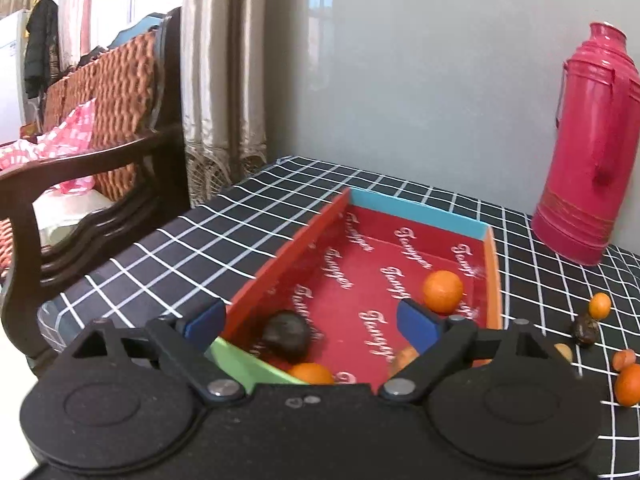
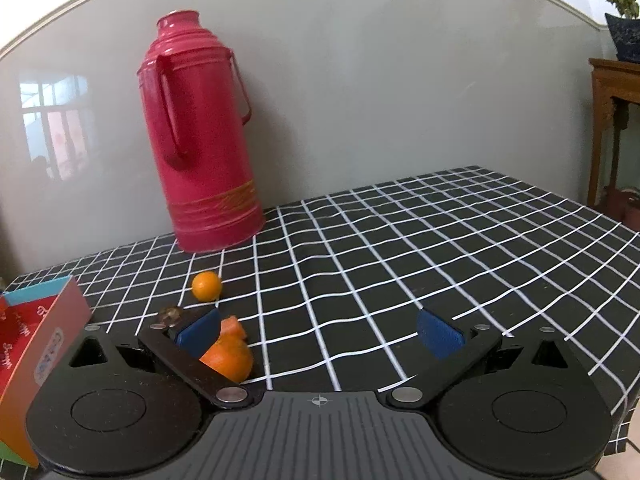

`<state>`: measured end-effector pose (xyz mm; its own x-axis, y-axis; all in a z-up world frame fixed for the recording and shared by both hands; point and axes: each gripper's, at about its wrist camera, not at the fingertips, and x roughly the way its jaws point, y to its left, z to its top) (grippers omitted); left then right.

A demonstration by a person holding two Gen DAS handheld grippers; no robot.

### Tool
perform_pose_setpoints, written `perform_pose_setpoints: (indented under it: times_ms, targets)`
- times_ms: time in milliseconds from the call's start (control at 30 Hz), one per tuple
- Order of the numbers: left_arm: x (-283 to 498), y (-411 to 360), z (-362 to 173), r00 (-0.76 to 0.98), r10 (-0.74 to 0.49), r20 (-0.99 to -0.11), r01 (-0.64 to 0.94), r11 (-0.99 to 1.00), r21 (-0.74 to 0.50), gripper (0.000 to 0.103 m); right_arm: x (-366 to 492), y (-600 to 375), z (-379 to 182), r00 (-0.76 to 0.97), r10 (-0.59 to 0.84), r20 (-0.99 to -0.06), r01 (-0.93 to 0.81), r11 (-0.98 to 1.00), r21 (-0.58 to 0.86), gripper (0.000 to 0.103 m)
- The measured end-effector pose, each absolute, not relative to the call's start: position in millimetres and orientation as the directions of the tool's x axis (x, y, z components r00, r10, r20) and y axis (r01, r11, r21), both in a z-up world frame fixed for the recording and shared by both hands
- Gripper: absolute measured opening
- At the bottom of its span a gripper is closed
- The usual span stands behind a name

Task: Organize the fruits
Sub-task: 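Carry the dark brown fruit over the red box and open the left gripper, then lower the right gripper onto a large mandarin orange and close it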

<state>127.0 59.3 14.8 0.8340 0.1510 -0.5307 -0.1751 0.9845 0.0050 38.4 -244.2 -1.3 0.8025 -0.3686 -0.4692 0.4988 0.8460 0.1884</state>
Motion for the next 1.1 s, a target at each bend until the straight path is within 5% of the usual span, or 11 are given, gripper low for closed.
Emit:
perform_pose_setpoints:
  times_ms: [533, 867, 900, 933, 967, 1100]
  targets:
    - [125.3, 109.1, 19.1, 0.814, 0.188, -0.55, -0.238, 0.971, -0.02, 0.092, 93.3, -230.0, -34.1, 0.772, -0.208, -0.6, 0.403, 0.891, 0.21, 0.103]
    - [123.6, 121.2, 19.1, 0.809, 0.197, -0.554, -0.248, 0.969, -0.019, 0.093, 102.9, -233.0, -38.8, 0.775, -0.222, -0.591, 0.426, 0.875, 0.23, 0.102]
    - [123.7, 121.7, 18.7, 0.807, 0.198, -0.556, -0.249, 0.968, -0.016, 0.093, 104.6, -229.9, -38.8, 0.771, -0.232, -0.593, 0.425, 0.881, 0.207, 0.091]
    - [123.9, 122.7, 18.4, 0.806, 0.199, -0.557, -0.249, 0.968, -0.014, 0.093, 105.9, -226.4, -38.7, 0.769, -0.238, -0.593, 0.418, 0.89, 0.184, 0.06]
    - [124.0, 123.0, 18.2, 0.805, 0.201, -0.558, -0.25, 0.968, -0.012, 0.093, 106.9, -223.7, -39.2, 0.768, -0.225, -0.6, 0.399, 0.9, 0.174, 0.052]
    - [124.0, 126.4, 17.8, 0.802, 0.21, -0.559, -0.258, 0.966, -0.007, 0.093, 108.7, -211.1, -40.9, 0.764, -0.222, -0.605, 0.366, 0.922, 0.125, 0.043]
